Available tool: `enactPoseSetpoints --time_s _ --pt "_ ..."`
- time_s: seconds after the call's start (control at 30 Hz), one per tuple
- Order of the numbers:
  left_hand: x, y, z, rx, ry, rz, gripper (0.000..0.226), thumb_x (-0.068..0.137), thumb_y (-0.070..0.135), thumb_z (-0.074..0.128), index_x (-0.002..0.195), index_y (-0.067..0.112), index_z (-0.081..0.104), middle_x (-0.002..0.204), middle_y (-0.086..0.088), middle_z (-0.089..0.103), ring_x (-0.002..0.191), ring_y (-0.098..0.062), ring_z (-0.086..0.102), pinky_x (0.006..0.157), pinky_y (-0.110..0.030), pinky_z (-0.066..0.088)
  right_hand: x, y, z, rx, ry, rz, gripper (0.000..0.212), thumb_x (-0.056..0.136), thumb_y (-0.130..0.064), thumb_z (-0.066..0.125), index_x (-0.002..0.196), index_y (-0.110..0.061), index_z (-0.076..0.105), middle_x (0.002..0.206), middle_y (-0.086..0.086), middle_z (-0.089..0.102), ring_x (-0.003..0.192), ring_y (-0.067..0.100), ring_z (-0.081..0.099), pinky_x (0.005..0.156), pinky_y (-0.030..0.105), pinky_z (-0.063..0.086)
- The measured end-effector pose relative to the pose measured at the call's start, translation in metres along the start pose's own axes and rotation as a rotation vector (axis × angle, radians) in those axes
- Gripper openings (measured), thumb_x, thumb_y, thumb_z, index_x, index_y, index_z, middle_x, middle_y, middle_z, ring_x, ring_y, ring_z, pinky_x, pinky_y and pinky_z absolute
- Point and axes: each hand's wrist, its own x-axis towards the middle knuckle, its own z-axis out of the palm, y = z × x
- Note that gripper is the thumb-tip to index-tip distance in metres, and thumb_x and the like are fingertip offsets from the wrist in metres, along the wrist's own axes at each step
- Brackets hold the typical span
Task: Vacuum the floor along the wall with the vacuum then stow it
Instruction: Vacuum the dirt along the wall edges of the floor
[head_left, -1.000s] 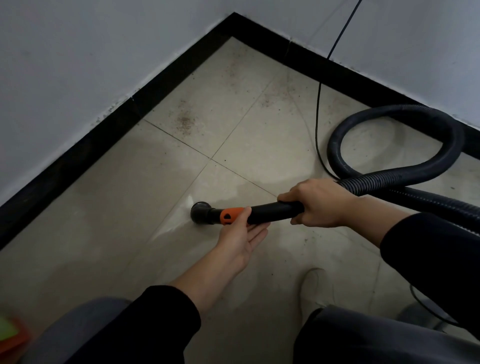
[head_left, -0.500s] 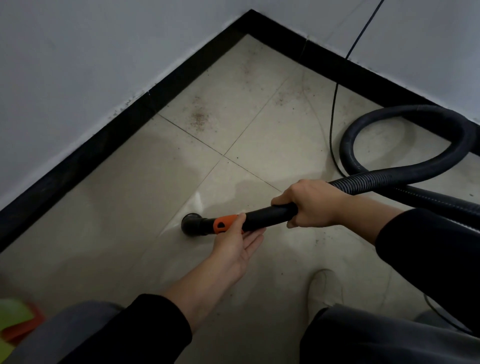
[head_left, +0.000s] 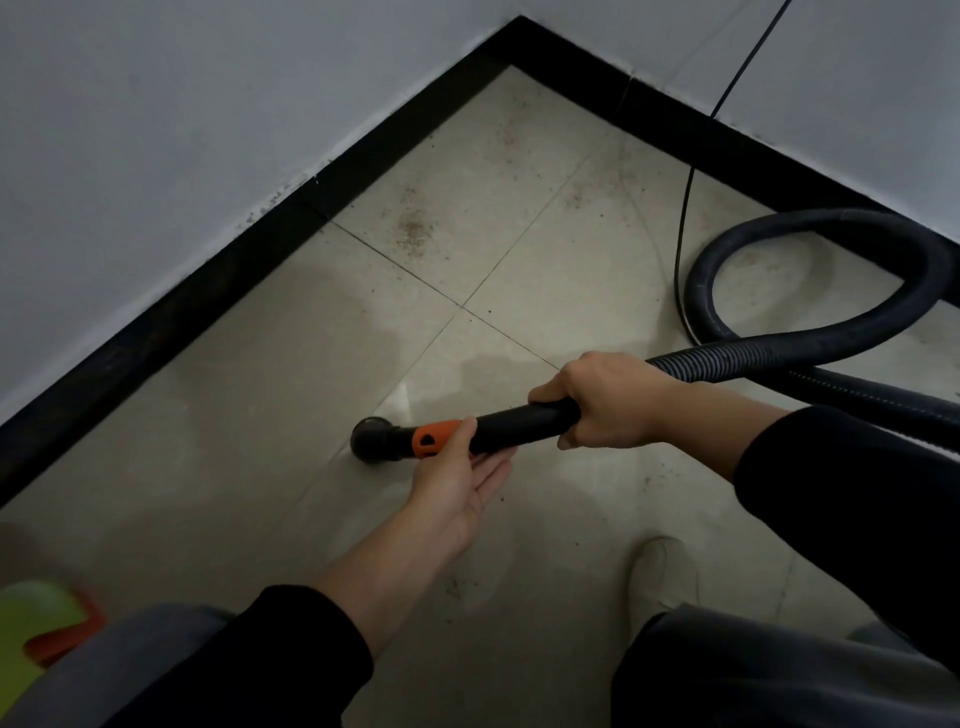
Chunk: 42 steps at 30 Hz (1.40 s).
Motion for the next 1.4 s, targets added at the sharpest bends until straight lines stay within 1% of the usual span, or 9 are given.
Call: enactPoseSetpoints --time_s 0.07,0.2,0.37,0.67,0.83,1.03,1.17,1.3,1.4 --pt "0.005 0.005 0.002 -0.002 -0.023 0.018 0.036 0.097 0.022 0.056 0.127 0.003 0.047 0.114 -0.021 0.066 0.093 -0.025 0.07 0.072 -0.03 0.055 0.002 0.0 -0.001 0.0 0.026 0.017 0.02 0.082 -0.031 0.069 0.101 -0.027 0.061 0.082 -0.006 0.061 0.082 0.017 0.057 0.077 0.04 0.052" --pt "0.015 0.009 0.009 0.032 -0.053 0.069 0.031 0.097 0.023 0.057 0.121 0.004 0.05 0.114 -0.02 0.066 0.092 -0.024 0.071 0.069 -0.029 0.056 0.003 0.002 0.0 0.002 0.067 0.075 0.02 0.083 -0.031 0.068 0.101 -0.026 0.061 0.082 -0.006 0.06 0.081 0.018 0.056 0.077 0.04 0.052" --pt "0.023 0.008 0.015 0.06 -0.091 0.113 0.016 0.097 0.023 0.057 0.1 0.007 0.054 0.111 -0.021 0.067 0.089 -0.023 0.071 0.071 -0.028 0.057 0.0 0.008 0.005 -0.013 0.108 0.115 0.02 0.084 -0.031 0.065 0.103 -0.026 0.061 0.084 -0.002 0.063 0.081 0.02 0.058 0.073 0.037 0.051" --pt "0.04 0.011 0.035 0.086 -0.144 0.117 0.03 0.096 0.024 0.059 0.115 0.001 0.053 0.109 -0.022 0.067 0.088 -0.023 0.072 0.069 -0.027 0.058 -0.004 0.021 -0.004 -0.034 0.141 0.186 0.02 0.085 -0.031 0.065 0.104 -0.026 0.061 0.081 -0.003 0.056 0.08 0.02 0.054 0.065 0.029 0.038" --pt "0.049 0.022 0.05 0.09 -0.165 0.131 0.026 0.096 0.024 0.059 0.11 0.003 0.054 0.106 -0.02 0.067 0.089 -0.023 0.07 0.071 -0.026 0.057 0.005 0.03 -0.015 -0.036 0.152 0.213 0.013 0.085 -0.031 0.064 0.093 -0.027 0.056 0.076 -0.004 0.052 0.077 0.021 0.054 0.066 0.032 0.044" --pt "0.059 0.028 0.073 0.09 -0.191 0.135 0.027 0.096 0.024 0.06 0.111 0.003 0.054 0.099 -0.018 0.068 0.087 -0.022 0.07 0.071 -0.027 0.057 0.01 0.049 -0.025 -0.046 0.152 0.249 0.019 0.085 -0.031 0.063 0.103 -0.024 0.06 0.084 -0.001 0.055 0.079 0.021 0.055 0.065 0.031 0.04" --pt "0.065 0.031 0.096 0.05 -0.147 0.159 0.022 0.096 0.024 0.059 0.103 0.003 0.054 0.093 -0.016 0.067 0.085 -0.022 0.068 0.074 -0.028 0.055 0.014 0.063 -0.036 -0.044 0.153 0.261 0.022 0.085 -0.033 0.064 0.106 -0.024 0.06 0.085 -0.001 0.054 0.078 0.02 0.051 0.066 0.03 0.038" --pt "0.071 0.034 0.118 0.031 -0.128 0.156 0.03 0.096 0.024 0.059 0.112 0.0 0.054 0.094 -0.017 0.066 0.085 -0.022 0.067 0.076 -0.03 0.054 0.018 0.081 -0.046 -0.031 0.138 0.258 0.023 0.086 -0.032 0.064 0.107 -0.023 0.061 0.084 -0.001 0.054 0.079 0.021 0.053 0.064 0.03 0.038" --pt "0.074 0.036 0.132 0.036 -0.126 0.162 0.029 0.096 0.024 0.059 0.112 0.0 0.054 0.099 -0.019 0.065 0.086 -0.023 0.067 0.08 -0.031 0.053 0.021 0.096 -0.052 -0.029 0.137 0.25 0.022 0.085 -0.031 0.064 0.106 -0.022 0.061 0.082 -0.001 0.055 0.079 0.021 0.055 0.062 0.029 0.037"
